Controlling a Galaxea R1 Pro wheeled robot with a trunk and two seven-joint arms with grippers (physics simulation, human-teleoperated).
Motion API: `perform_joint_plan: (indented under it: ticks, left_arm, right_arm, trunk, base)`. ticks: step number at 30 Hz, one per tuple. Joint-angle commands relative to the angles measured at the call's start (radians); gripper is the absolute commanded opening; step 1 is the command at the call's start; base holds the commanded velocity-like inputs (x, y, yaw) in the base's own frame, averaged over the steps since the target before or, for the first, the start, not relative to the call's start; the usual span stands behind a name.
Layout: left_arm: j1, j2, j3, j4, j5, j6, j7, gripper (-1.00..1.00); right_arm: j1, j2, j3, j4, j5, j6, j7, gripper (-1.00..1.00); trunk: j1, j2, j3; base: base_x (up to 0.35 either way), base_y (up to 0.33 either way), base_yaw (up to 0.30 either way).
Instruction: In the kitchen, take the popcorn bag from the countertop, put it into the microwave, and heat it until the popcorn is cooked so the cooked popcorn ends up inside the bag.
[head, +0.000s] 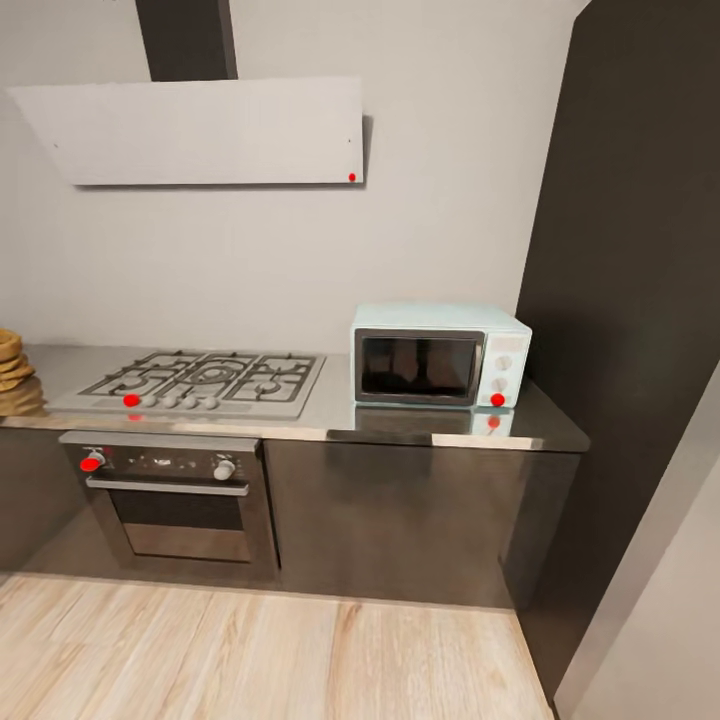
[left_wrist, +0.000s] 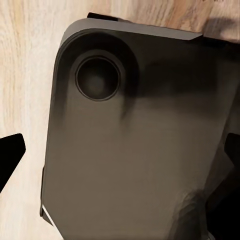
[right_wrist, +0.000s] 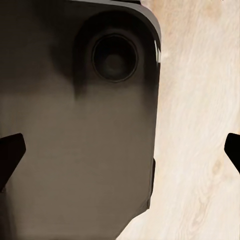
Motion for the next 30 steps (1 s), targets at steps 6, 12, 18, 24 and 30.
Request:
perform_joint_plan:
  ticks: [6, 12, 18, 24, 30]
  left_arm:
    - [0.000, 0.002, 0.005, 0.001, 0.005, -0.002, -0.001, 1.00]
    - [0.000, 0.002, 0.006, 0.001, 0.006, -0.002, 0.000, 1.00]
    - [0.000, 0.001, 0.007, 0.001, 0.006, -0.002, 0.001, 1.00]
    - [0.000, 0.001, 0.009, 0.001, 0.006, -0.002, 0.001, 1.00]
    - [0.000, 0.000, 0.009, 0.001, 0.006, -0.002, 0.001, 1.00]
  right_arm:
    - [0.000, 0.000, -0.002, 0.000, -0.005, -0.006, -0.002, 1.00]
    - [0.000, 0.000, -0.010, 0.000, -0.010, -0.006, -0.002, 1.00]
    - [0.000, 0.001, -0.010, 0.000, -0.010, -0.005, -0.002, 1.00]
    - [0.000, -0.002, -0.004, 0.000, -0.007, -0.003, -0.002, 1.00]
    - [0.000, -0.003, -0.002, 0.000, -0.005, -0.006, -0.003, 1.00]
  trunk:
    - [0.000, 0.000, -0.001]
    - [0.000, 0.000, 0.000]
    - [0.000, 0.000, 0.006]
    - [0.000, 0.000, 0.008]
    - [0.000, 0.000, 0.008]
  base:
    - [0.275, 0.000, 0.000]
    - [0.221, 0.000, -0.019]
    - [0.017, 0.000, -0.155]
    - [0.000, 0.000, -0.054]
    - [0.000, 0.000, -0.001]
